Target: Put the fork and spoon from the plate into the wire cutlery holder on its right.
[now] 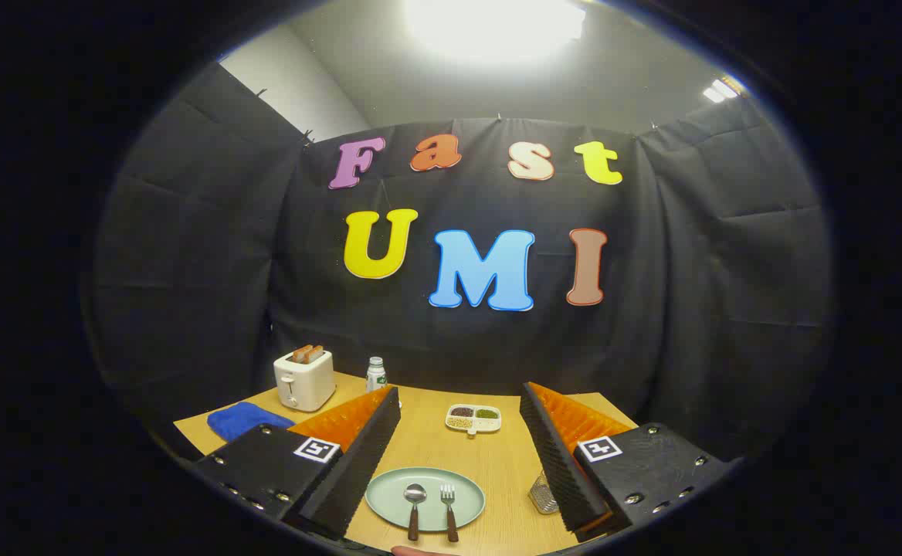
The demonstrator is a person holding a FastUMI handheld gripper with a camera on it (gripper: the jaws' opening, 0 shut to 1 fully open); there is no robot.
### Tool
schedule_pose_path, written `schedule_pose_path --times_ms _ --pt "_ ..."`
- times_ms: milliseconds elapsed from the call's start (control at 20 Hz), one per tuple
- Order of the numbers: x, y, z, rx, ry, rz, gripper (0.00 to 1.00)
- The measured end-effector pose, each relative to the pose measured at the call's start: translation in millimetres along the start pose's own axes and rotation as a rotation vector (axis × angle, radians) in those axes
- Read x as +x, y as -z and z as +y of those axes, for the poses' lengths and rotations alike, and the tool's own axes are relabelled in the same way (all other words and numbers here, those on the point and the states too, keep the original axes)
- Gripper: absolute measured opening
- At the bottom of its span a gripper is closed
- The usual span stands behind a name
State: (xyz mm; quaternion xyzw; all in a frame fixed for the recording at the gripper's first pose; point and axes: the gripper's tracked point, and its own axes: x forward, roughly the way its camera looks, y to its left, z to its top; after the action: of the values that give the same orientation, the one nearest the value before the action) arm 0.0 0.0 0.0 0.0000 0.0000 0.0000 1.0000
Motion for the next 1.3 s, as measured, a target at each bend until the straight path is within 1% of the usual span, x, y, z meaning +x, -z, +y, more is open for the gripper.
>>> schedule_pose_path --times_ms 50,200,300,450,1000,1300 --pt "0 2 -4 0.02 -0.001 0.013 0.96" --pt "3 4 -23 0.045 0.037 0.034 0.96" --pt "4 10 -33 0.037 0.062 0.045 0.96" --pt "4 21 -39 0.017 0.076 0.069 0.96" --pt "9 37 -35 0.013 0.054 0.118 0.96" --pt "11 61 -29 0.002 0.037 0.182 0.96"
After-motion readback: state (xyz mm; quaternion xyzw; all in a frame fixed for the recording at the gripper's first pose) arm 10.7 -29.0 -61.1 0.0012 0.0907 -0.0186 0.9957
